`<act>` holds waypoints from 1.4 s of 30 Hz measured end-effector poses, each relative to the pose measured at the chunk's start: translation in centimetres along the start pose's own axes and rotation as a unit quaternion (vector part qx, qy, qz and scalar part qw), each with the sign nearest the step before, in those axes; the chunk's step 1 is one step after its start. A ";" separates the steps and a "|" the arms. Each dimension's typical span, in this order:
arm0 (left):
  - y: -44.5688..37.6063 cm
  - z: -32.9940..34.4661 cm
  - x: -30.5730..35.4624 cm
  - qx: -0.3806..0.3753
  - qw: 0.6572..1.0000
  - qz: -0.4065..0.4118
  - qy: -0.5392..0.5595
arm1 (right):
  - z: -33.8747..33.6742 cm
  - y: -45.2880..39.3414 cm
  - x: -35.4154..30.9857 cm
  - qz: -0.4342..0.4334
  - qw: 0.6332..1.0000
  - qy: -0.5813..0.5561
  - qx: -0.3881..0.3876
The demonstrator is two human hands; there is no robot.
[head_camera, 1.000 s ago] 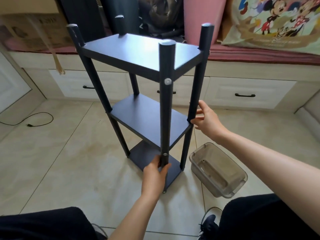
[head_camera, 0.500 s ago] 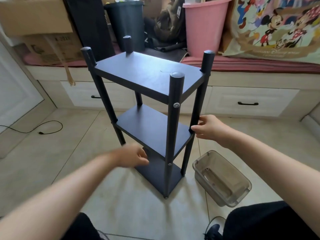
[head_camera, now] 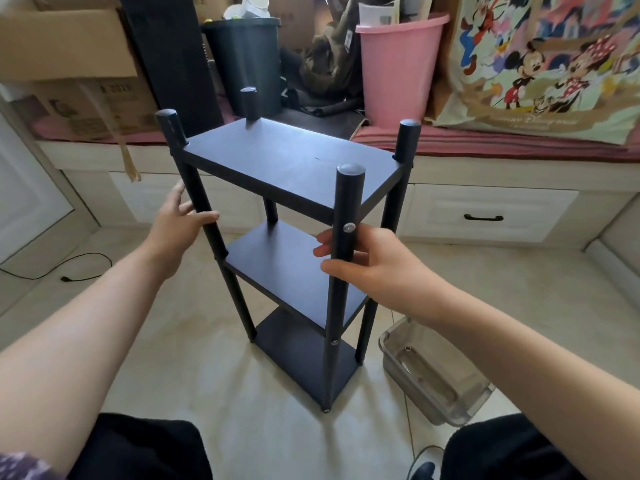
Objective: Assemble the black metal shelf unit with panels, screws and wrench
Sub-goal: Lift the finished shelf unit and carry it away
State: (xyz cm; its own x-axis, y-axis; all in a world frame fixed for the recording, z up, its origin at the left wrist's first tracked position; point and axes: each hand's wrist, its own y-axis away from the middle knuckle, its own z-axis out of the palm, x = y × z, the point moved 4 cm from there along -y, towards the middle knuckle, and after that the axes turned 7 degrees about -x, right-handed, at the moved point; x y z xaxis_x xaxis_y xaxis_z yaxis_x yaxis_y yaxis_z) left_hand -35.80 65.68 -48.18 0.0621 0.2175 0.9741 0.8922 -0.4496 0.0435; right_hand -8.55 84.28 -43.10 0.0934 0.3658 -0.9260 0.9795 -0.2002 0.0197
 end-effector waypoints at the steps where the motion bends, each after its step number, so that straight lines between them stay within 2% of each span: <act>1: -0.2 0.1 0.1 0.004 1.000 0.006 0.015 | 0.0 -0.3 0.0 -0.005 1.000 0.012 0.007; 5: -0.4 0.2 0.4 0.023 1.000 0.017 0.005 | -1.4 -1.3 0.3 -0.008 0.998 0.069 -0.006; 7: 0.0 0.0 0.5 0.032 0.999 0.019 -0.006 | -2.6 -1.5 0.4 -0.011 0.997 0.072 0.012; 15: 2.8 0.4 2.2 0.030 0.996 0.072 -0.037 | -6.2 -1.8 1.0 0.011 0.984 0.031 0.178; 18: 3.2 0.8 3.1 0.013 0.995 0.086 0.043 | -5.6 -2.4 0.2 -0.037 0.978 -0.026 0.205; 21: 3.6 1.3 3.7 0.016 0.994 0.092 0.058 | -4.9 -3.2 -0.5 -0.093 0.963 -0.043 0.249; 25: 2.9 2.3 3.7 0.080 0.991 0.091 0.055 | -5.5 -4.8 0.0 -0.102 0.944 -0.071 0.305; 28: 1.7 3.2 3.9 0.097 0.987 0.097 0.087 | -6.6 -6.1 0.2 -0.120 0.939 -0.051 0.319; 33: -3.4 3.7 5.3 0.069 0.987 0.116 0.089 | -9.9 -10.0 0.5 -0.144 0.941 -0.022 0.306; 42: -15.7 7.1 6.5 0.074 0.976 0.162 0.121 | -17.0 -21.5 4.3 -0.137 0.934 -0.098 0.315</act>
State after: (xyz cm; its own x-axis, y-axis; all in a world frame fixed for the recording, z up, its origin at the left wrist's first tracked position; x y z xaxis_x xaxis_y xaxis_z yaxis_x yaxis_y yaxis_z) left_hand -46.26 80.34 -44.07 0.2600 -0.1352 0.9561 0.8994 -0.3264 -0.2907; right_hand -26.22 105.66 -41.13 -0.2405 0.3215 -0.9159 0.6565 -0.6411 -0.3974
